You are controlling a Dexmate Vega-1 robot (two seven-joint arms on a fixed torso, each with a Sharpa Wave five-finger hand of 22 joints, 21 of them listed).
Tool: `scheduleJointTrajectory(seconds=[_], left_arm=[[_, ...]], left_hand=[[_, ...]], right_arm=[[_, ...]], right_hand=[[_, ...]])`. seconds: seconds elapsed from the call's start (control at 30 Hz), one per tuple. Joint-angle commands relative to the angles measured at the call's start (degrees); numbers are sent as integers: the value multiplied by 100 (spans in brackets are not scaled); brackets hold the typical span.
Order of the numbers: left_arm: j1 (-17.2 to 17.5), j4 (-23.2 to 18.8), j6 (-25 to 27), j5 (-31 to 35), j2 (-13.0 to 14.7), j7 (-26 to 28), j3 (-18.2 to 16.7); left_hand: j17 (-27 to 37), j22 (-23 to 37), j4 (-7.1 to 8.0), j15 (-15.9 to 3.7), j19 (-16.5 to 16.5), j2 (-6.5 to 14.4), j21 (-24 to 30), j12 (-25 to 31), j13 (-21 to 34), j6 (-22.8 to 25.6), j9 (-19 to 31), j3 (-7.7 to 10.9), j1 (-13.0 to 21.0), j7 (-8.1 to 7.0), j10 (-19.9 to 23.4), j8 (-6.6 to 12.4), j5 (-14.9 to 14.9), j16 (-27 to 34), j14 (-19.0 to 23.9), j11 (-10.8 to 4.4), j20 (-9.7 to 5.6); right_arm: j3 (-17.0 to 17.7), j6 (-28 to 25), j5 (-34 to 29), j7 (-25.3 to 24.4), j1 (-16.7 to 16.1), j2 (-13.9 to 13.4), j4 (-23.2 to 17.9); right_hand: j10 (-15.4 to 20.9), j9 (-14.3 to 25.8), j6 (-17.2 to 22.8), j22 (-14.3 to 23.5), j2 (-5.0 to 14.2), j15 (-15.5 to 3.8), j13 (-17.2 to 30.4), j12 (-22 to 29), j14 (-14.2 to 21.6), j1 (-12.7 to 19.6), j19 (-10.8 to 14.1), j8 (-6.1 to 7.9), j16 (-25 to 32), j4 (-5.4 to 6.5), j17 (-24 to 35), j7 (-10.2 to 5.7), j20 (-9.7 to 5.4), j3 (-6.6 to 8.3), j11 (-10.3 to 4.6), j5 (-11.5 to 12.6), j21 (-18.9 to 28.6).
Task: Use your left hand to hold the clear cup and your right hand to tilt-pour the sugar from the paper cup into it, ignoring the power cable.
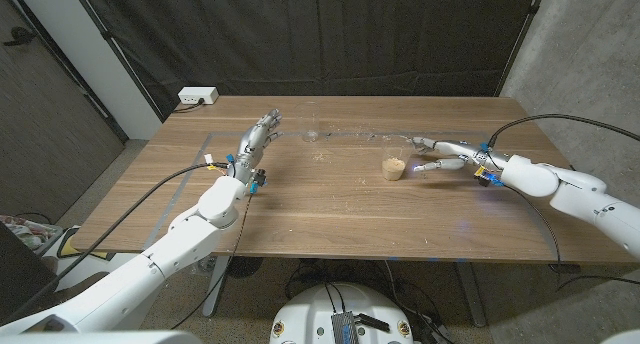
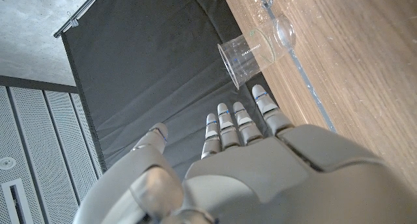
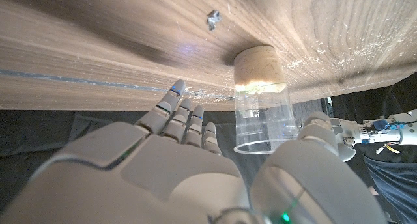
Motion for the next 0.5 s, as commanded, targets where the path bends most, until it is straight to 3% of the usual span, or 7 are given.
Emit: scheduleJointTrajectory(seconds=[0.03,0.5], left_arm=[[39,182,-201,-153,79,-221,-28],[116,375,-495,-316,175,-453,-97]], left_hand=[[11,12,-29,-200,62,4,-15,-4,22,29,21,9,26,4,45,28,34,22,53,-12,-18],[12,13,-30,-194,69,7,-21,-10,23,28,20,10,26,15,43,22,34,22,56,-23,-16]], right_arm=[[74,-511,125,317,-279,-39,-701],[167,-943,397,479,-467,80,-1092]], right_hand=[[-31,-5,-84,15,7,-252,20,1,-56,73,-17,-17,-22,17,-9,46,-359,13,39,34,-34],[11,-15,-99,15,26,-243,19,23,-29,152,-6,-30,-18,-3,-15,114,-333,25,59,33,-60]])
